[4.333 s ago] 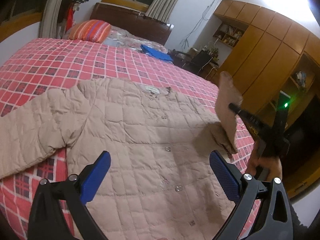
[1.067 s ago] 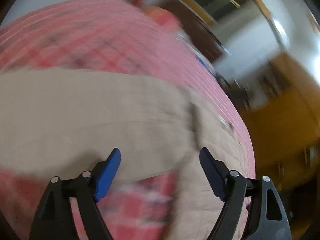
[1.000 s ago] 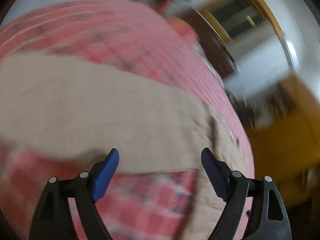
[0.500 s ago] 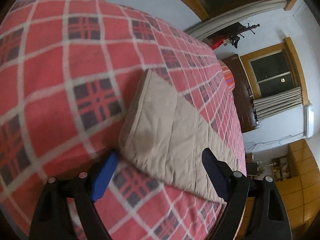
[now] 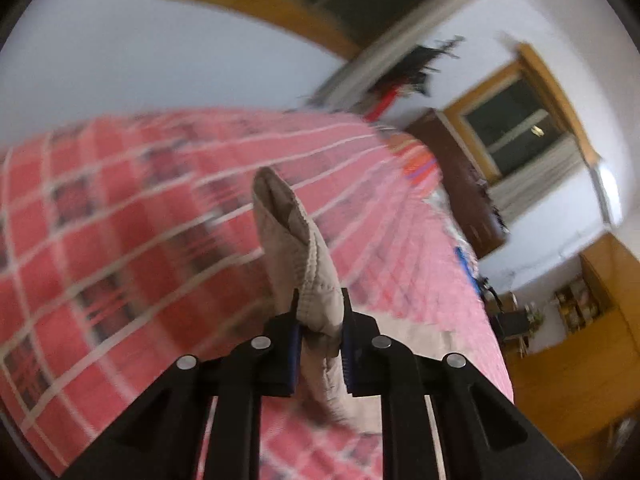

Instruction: Fold large clothes

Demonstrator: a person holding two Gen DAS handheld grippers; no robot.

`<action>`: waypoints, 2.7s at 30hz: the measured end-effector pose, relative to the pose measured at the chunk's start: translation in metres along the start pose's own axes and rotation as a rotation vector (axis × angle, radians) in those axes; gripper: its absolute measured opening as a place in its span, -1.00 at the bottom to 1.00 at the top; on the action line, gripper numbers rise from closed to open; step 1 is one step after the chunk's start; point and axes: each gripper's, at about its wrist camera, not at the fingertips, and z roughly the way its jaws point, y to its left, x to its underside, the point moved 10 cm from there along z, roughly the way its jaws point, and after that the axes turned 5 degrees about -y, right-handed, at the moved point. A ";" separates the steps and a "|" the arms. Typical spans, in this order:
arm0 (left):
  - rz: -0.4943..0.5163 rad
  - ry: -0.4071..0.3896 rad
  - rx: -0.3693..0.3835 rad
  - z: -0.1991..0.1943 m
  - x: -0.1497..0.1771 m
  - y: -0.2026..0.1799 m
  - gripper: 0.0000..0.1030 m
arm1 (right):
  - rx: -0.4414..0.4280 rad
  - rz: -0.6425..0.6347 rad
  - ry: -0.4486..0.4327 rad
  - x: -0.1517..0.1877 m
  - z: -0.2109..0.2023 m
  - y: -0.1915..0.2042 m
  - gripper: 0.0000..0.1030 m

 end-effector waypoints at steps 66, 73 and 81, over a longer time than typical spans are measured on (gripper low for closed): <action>0.248 0.331 0.282 0.052 0.200 -0.152 0.51 | -0.291 0.490 0.346 -0.140 0.170 -0.057 -0.91; 0.275 0.349 0.323 0.060 0.206 -0.176 0.51 | -0.111 0.447 0.114 -0.196 0.067 -0.139 -0.92; 0.269 0.434 0.385 0.095 0.228 -0.216 0.51 | -0.003 0.481 0.059 -0.169 0.022 -0.205 -0.92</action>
